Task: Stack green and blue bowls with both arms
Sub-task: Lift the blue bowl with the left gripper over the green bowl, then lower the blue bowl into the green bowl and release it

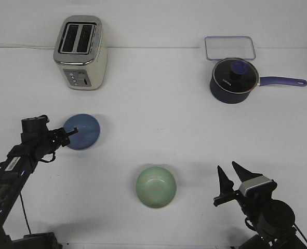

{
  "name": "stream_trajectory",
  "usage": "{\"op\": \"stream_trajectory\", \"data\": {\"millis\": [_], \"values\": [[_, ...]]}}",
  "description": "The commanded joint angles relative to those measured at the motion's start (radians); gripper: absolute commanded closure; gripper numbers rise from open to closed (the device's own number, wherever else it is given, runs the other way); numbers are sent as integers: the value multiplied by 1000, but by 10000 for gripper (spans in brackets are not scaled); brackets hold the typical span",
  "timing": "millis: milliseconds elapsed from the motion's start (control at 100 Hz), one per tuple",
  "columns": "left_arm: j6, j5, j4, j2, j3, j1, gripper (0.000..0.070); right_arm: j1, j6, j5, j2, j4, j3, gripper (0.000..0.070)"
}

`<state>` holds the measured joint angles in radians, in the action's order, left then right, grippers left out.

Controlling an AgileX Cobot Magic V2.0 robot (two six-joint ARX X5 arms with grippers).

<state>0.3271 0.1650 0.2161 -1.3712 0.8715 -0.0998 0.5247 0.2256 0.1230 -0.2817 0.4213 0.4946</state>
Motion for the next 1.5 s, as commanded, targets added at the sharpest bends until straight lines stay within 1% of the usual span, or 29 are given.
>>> {"op": "stream_trajectory", "data": {"millis": [0, 180, 230, 290, 410, 560, 760, 860, 970, 1110, 1200, 1220, 1250, 1330, 1350, 1370, 1400, 1490], "values": [[-44, 42, -8, 40, 21, 11, 686, 6, 9, -2, 0, -10, 0, 363], [-46, 233, 28, 186, 21, 81, 686, 6, 9, -2, 0, -10, 0, 363], [-43, 261, 50, 225, 21, 119, 686, 6, 9, -2, 0, -9, 0, 363], [-33, 270, 73, 262, 21, 176, 686, 6, 9, -2, 0, -9, 0, 363], [-26, 270, 99, 297, 21, 322, 686, 6, 9, -2, 0, -10, 0, 363], [-20, 266, 99, 270, 21, 505, 686, 6, 9, -2, 0, -10, 0, 363], [-20, 190, 96, 182, 21, 700, 686, 6, 9, -2, 0, -9, 0, 363], [-21, 187, 84, 128, 21, 760, 686, 6, 9, -2, 0, -10, 0, 363], [-21, 160, 54, 85, 21, 807, 686, 6, 9, -2, 0, -9, 0, 363], [-22, 119, 18, 50, 21, 841, 686, 6, 9, -2, 0, -10, 0, 363], [-25, 120, 13, 40, 21, 846, 680, 6, 9, -2, 0, -10, 0, 363], [-27, 121, 13, 39, 21, 847, 665, 6, 9, -2, 0, -9, 0, 363], [-28, 126, 13, 39, 21, 847, 608, 6, 9, -2, 0, -10, 0, 363], [-28, 126, 13, 39, 21, 847, 367, 6, 9, -2, 0, -10, 0, 363], [-28, 125, 10, 40, 21, 847, 317, 6, 9, -2, 0, -10, 0, 363], [-27, 125, 7, 42, 21, 847, 284, 6, 9, -2, 0, -10, 0, 363], [-28, 124, 5, 48, 21, 843, 262, 6, 9, -1, 0, -10, 0, 363], [-43, 116, -10, 86, 22, 817, 266, 6, 8, 7, 0, -10, 0, 363]]}}
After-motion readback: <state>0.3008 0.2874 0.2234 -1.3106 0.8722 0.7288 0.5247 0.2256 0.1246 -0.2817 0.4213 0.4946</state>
